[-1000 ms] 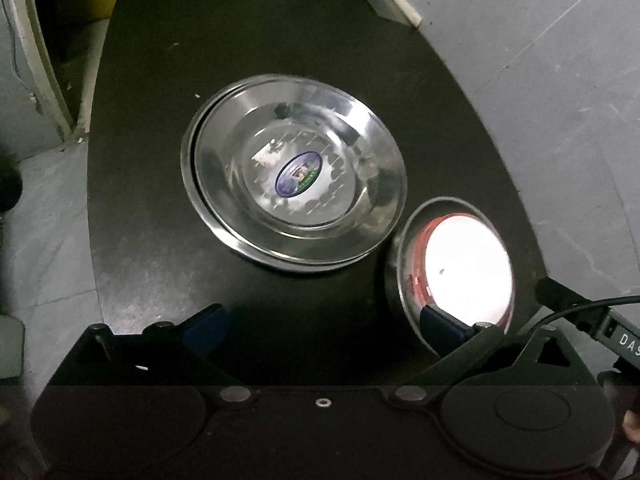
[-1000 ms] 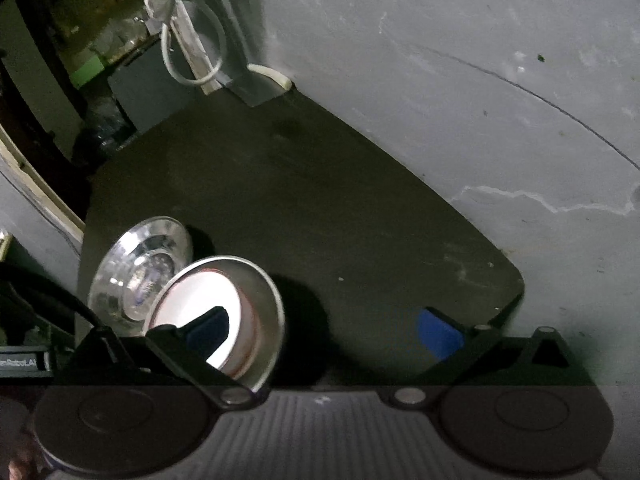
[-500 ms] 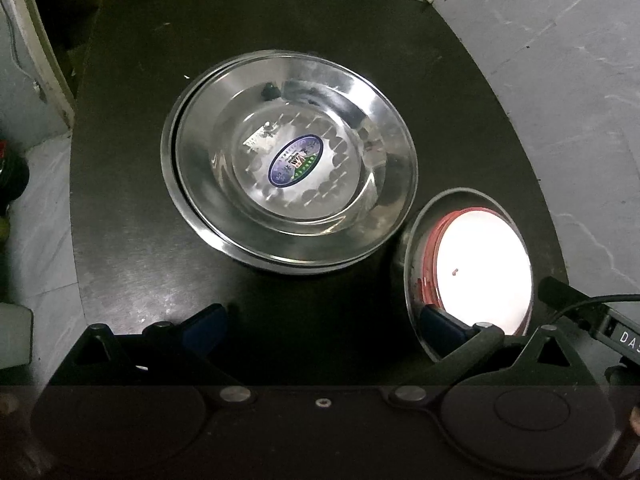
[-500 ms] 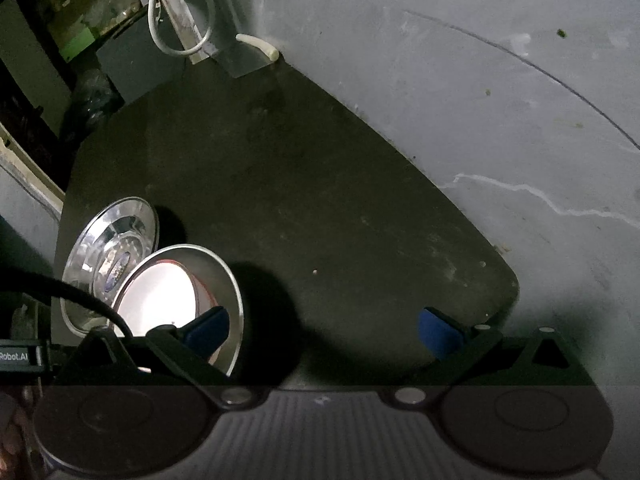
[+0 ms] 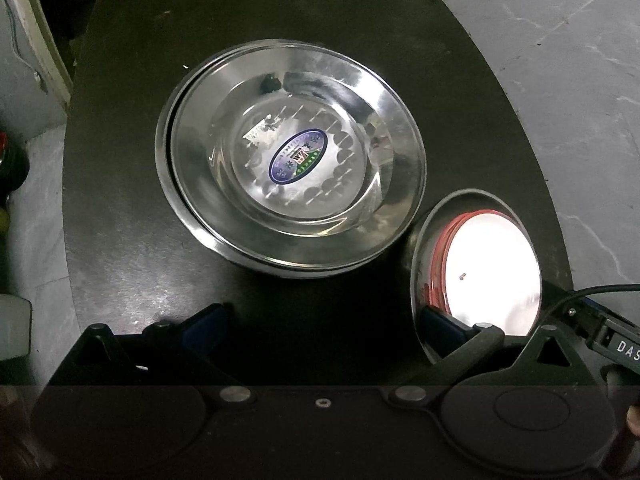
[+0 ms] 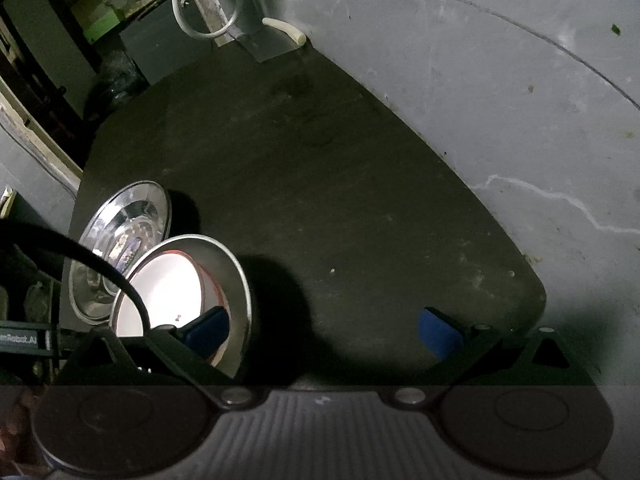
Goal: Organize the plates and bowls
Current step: 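Grasp the rim of the steel bowl holding the white bowls with both grippers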
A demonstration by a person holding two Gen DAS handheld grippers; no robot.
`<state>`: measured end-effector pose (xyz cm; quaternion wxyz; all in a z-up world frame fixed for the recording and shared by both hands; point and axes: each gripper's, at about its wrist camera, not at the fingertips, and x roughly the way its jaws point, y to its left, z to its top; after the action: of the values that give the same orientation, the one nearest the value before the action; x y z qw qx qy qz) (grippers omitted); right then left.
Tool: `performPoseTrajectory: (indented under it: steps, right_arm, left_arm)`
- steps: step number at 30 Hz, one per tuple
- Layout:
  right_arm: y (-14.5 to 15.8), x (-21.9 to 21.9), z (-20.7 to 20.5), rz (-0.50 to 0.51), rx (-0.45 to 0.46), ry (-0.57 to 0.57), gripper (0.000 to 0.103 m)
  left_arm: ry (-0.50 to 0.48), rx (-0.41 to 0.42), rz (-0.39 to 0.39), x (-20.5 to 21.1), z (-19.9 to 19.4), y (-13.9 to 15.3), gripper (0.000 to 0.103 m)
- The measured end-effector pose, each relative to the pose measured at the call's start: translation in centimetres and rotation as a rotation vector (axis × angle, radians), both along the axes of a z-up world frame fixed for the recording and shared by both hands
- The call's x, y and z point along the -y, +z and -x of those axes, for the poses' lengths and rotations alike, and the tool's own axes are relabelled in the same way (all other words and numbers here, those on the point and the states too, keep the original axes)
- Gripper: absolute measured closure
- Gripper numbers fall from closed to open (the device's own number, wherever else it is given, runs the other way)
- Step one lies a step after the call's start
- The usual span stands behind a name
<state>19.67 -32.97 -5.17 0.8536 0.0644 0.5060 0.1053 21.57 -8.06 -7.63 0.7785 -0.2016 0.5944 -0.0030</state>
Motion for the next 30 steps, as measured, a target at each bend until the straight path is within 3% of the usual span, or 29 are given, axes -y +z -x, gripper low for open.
performPoseTrajectory:
  steps: [17,30]
  right_arm:
    - [-1.5,-0.2,-0.6,-0.001,-0.027,0.005,0.001]
    - [-1.7,-0.4,-0.2,-0.053,-0.017,0.023,0.028]
  left_arm:
    - [-0.02,-0.017,-0.015,0.5,-0.7,-0.2,0.001]
    - [-0.042,0.012,0.038,0.4,-0.5,0.2,0.018]
